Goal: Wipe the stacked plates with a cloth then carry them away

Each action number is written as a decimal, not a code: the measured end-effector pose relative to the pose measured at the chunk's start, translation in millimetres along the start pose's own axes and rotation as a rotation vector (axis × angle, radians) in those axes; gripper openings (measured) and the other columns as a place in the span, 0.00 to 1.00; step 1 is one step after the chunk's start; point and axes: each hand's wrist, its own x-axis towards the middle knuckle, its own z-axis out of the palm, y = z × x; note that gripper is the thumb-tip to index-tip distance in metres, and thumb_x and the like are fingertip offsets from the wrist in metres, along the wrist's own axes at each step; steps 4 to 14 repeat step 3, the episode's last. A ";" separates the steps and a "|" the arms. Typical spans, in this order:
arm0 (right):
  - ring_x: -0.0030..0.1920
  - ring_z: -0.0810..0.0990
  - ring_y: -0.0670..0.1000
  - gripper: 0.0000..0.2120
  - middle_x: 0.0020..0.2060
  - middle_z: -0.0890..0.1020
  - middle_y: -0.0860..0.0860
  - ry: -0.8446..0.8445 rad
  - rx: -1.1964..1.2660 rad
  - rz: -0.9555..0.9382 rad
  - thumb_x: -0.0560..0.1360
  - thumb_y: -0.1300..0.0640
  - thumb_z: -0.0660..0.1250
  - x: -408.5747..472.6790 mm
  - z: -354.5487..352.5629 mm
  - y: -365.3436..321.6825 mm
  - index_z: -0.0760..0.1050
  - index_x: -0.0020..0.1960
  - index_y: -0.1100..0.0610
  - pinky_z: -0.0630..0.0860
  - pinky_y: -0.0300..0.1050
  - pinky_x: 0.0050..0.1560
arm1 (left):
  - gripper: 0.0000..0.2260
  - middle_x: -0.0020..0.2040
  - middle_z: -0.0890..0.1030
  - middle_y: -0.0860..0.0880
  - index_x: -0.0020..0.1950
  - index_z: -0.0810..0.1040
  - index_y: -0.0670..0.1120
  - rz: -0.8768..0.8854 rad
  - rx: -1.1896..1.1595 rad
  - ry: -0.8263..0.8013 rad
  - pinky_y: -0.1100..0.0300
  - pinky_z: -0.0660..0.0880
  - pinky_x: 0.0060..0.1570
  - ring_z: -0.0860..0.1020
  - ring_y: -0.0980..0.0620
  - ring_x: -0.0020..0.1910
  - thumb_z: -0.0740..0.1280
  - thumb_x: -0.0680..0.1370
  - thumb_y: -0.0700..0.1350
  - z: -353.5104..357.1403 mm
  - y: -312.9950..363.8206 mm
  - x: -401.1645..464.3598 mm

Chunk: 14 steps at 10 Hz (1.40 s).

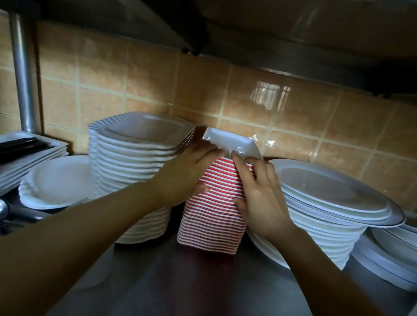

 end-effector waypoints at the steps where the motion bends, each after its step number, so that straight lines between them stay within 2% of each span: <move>1: 0.70 0.57 0.59 0.41 0.70 0.62 0.58 0.056 0.056 0.053 0.69 0.57 0.70 -8.6 -1.2 -3.5 0.51 0.76 0.52 0.58 0.54 0.70 | 0.42 0.77 0.55 0.42 0.76 0.53 0.41 -0.022 0.028 0.019 0.53 0.50 0.73 0.51 0.43 0.76 0.73 0.69 0.44 -0.8 9.0 -10.5; 2: 0.70 0.59 0.61 0.40 0.69 0.62 0.60 0.174 0.146 0.111 0.66 0.61 0.70 -26.8 -3.4 -4.8 0.57 0.74 0.56 0.62 0.57 0.69 | 0.39 0.76 0.50 0.37 0.76 0.51 0.37 -0.094 -0.051 0.130 0.51 0.55 0.74 0.50 0.42 0.76 0.70 0.72 0.41 -0.8 22.0 -34.2; 3: 0.69 0.60 0.61 0.38 0.69 0.63 0.61 0.197 0.170 0.160 0.67 0.60 0.71 -49.8 -6.7 -13.0 0.60 0.74 0.59 0.63 0.57 0.68 | 0.41 0.77 0.47 0.39 0.76 0.46 0.39 -0.149 -0.175 0.062 0.58 0.53 0.73 0.47 0.45 0.77 0.70 0.72 0.42 -0.5 40.2 -66.0; 14: 0.69 0.60 0.61 0.38 0.69 0.63 0.61 0.197 0.170 0.160 0.67 0.60 0.71 -49.8 -6.7 -13.0 0.60 0.74 0.59 0.63 0.57 0.68 | 0.41 0.77 0.47 0.39 0.76 0.46 0.39 -0.149 -0.175 0.062 0.58 0.53 0.73 0.47 0.45 0.77 0.70 0.72 0.42 -0.5 40.2 -66.0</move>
